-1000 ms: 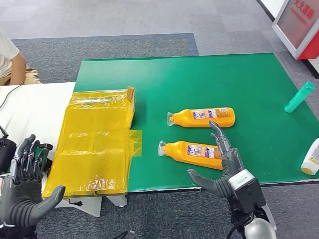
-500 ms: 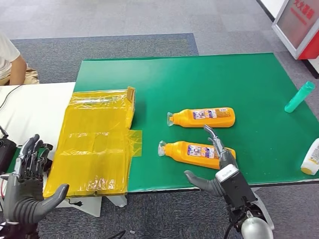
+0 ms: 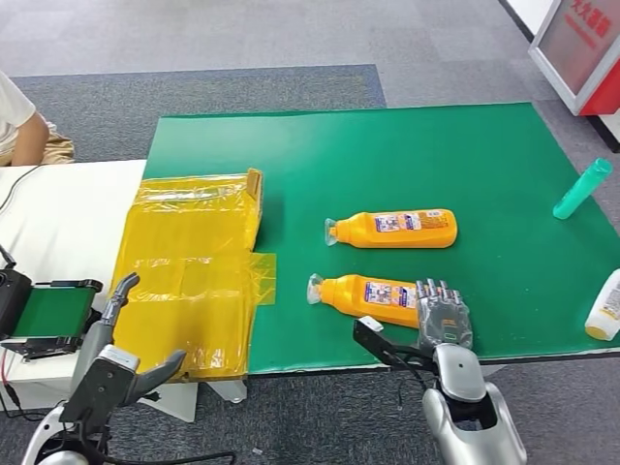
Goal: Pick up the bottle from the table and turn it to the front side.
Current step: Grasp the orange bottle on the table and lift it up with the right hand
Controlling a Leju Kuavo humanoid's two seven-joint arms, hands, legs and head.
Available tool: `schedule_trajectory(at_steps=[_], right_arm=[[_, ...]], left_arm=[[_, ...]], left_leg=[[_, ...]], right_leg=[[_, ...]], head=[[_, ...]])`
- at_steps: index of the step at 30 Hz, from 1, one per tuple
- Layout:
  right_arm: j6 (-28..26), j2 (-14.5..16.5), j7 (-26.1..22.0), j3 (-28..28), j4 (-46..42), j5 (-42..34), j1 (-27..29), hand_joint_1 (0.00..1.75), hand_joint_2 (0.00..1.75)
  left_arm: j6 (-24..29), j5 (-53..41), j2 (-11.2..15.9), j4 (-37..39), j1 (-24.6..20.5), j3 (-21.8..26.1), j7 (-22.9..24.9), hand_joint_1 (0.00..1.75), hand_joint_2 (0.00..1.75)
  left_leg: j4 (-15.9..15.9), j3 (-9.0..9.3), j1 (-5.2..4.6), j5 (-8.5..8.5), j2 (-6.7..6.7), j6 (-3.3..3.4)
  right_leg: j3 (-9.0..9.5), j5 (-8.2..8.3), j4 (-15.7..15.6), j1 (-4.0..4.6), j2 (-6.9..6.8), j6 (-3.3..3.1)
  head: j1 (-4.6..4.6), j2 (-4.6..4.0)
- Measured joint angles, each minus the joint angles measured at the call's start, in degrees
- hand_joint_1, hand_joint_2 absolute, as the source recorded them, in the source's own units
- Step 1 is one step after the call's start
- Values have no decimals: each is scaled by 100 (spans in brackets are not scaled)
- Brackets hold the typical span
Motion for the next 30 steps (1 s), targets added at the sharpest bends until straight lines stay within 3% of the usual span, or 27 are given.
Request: schedule_trajectory(at_steps=[9,19,30], right_arm=[[-128,-290,115,255,692,3,-361,0,175],[-239,-576,283,482,1154,5,-622,0,175],[-342,-665,295,613,1635,5,-906,0,175]], left_arm=[[77,98,199,-3,13,-523,-16,0,175],[170,838,530,-264,233,-1060,-270,0,175],[294,1091,850,-445,402,-1658,-250,0,175]], left_leg=[[0,26,2,-9,2,-3],[9,32,1,13,2,15],[14,72,1,-23,2,24]], right_leg=[[19,-5,-1,2,3,-6],[34,22,-5,-4,2,2],[49,-6,-13,-4,2,-1]], head=[[0,0],[1,0],[1,0]])
